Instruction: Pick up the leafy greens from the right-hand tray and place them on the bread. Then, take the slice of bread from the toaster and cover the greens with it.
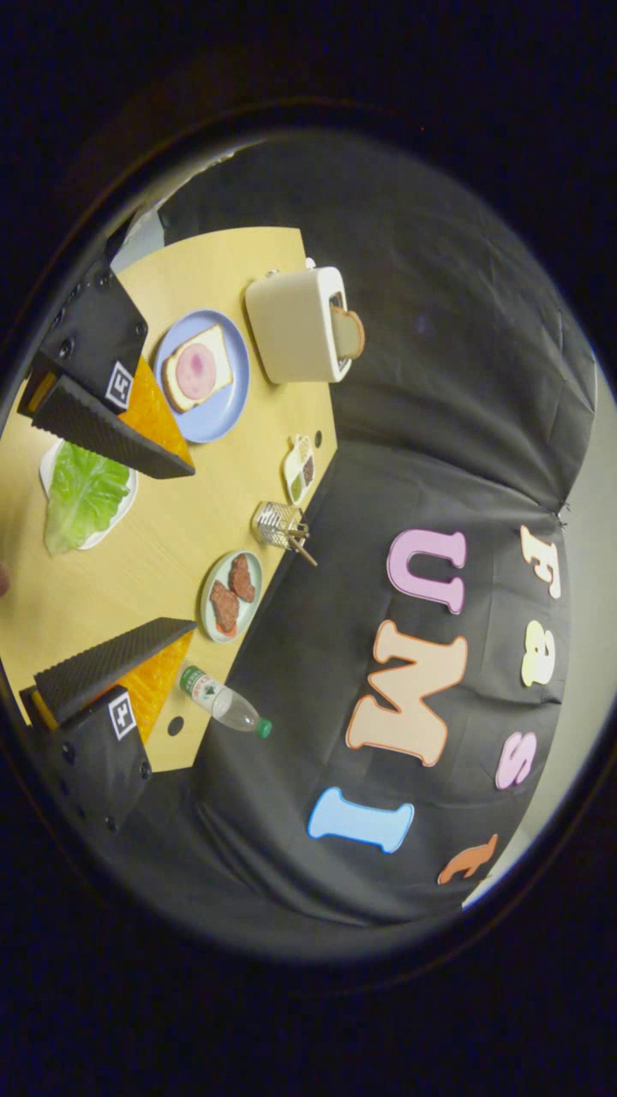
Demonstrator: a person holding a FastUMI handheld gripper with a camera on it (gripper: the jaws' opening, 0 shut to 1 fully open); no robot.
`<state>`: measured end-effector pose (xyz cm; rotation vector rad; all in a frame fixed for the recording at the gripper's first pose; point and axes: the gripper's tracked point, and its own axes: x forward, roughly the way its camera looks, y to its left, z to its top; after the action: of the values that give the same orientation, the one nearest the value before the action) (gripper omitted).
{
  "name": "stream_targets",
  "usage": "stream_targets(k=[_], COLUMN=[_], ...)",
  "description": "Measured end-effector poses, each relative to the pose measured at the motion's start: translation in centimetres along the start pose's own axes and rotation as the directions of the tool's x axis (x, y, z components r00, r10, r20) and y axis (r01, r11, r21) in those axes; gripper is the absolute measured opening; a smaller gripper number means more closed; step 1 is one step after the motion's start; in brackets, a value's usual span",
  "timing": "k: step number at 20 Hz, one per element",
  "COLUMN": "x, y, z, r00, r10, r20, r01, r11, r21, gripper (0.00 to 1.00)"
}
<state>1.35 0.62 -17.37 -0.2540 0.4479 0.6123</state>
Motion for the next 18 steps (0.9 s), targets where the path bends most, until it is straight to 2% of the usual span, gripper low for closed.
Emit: stream_targets(k=[8, 18], x=[2.2, 4.2], y=[1.7, 3.8], z=[-5.4, -12.6], r00=[0.988, 0.938], r10=[0.092, 0.171], r20=[-0.123, -0.302], r01=[-0.095, -0.18], r11=[0.995, 0.984], r21=[-0.02, 0.0], gripper=[1.0, 1.0])
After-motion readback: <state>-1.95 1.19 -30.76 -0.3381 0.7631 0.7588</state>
